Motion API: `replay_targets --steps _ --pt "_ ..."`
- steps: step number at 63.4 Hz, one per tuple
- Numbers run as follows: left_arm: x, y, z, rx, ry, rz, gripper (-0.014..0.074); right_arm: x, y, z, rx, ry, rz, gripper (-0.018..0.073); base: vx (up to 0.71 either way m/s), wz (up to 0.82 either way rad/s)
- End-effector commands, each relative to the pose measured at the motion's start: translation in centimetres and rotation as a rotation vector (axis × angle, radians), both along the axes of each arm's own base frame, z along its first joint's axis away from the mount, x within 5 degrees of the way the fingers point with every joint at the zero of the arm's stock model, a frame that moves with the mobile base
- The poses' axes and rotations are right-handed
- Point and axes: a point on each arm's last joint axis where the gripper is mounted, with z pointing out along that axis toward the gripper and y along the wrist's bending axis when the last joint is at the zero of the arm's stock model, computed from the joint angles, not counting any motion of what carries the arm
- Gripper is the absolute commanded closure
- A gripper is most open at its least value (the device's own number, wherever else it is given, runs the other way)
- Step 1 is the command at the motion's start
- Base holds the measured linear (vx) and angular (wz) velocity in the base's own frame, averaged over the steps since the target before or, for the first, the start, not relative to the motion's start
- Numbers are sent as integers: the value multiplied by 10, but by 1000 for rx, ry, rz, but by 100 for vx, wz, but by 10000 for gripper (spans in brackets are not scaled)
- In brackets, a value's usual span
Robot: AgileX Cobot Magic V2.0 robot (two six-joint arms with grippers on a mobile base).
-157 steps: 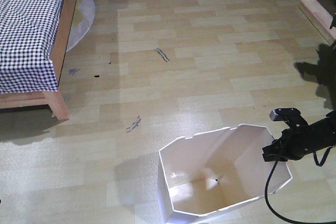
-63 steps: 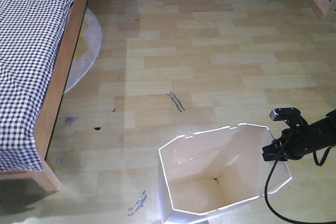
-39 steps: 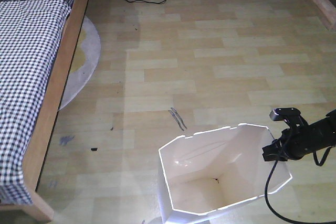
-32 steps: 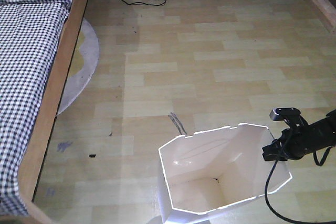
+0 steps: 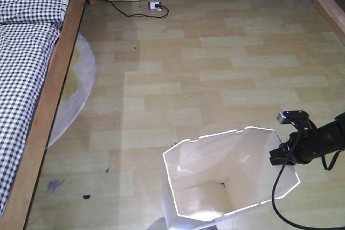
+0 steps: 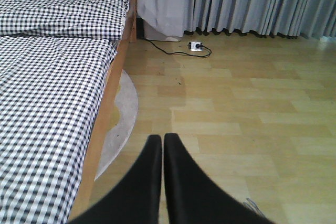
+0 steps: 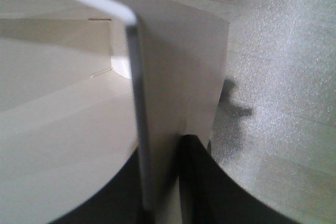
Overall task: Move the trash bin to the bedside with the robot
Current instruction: 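Drive toward the bed and curtains holding the bin with the right gripper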
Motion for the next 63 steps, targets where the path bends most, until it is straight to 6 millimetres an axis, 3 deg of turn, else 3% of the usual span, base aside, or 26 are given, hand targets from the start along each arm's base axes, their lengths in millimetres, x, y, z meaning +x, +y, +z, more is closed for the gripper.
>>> replay_targets --steps 1,63 --pt "1 0 5 4 -77 -4 603 8 9 31 157 -44 -12 564 35 0" --pt "1 0 5 4 -77 -4 603 8 9 31 158 -44 -12 564 30 0"
